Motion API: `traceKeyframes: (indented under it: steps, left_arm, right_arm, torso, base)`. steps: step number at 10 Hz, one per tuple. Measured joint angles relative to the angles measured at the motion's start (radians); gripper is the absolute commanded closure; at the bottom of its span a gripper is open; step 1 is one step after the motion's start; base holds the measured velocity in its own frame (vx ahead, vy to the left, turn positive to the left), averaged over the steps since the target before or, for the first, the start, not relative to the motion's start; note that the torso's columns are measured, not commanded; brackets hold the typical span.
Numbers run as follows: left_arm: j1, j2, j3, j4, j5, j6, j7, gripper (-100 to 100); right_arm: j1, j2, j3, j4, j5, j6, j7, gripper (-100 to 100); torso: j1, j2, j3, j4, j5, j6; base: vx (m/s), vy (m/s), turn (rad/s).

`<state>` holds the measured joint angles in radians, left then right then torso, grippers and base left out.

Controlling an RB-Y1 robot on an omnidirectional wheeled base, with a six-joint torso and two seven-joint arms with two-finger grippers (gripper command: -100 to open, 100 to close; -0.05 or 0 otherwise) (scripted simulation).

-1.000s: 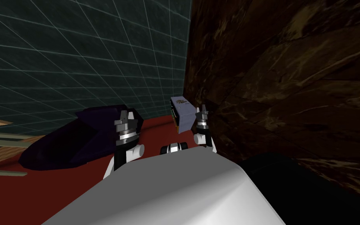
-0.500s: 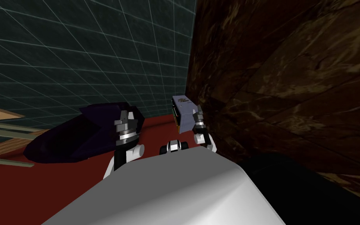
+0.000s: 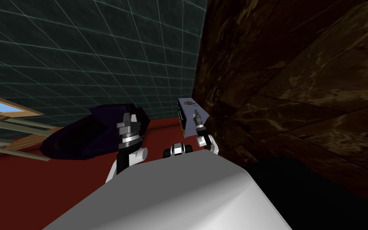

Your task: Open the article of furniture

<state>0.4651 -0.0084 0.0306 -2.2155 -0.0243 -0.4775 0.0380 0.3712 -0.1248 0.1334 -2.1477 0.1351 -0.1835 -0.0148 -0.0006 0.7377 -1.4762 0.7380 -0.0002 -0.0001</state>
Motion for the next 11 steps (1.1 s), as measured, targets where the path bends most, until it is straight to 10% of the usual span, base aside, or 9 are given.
traceKeyframes:
  steps: [11]
  left_arm:
    - [0.000, 0.000, 0.000, 0.000, 0.000, 0.000, 0.000, 0]
  right_arm:
    - [-0.094, -0.057, 0.116, 0.192, 0.301, 0.244, 0.060, -100]
  torso:
    - [0.001, 0.001, 0.001, 0.000, 0.000, 0.000]
  base:
    - [0.046, -0.025, 0.118]
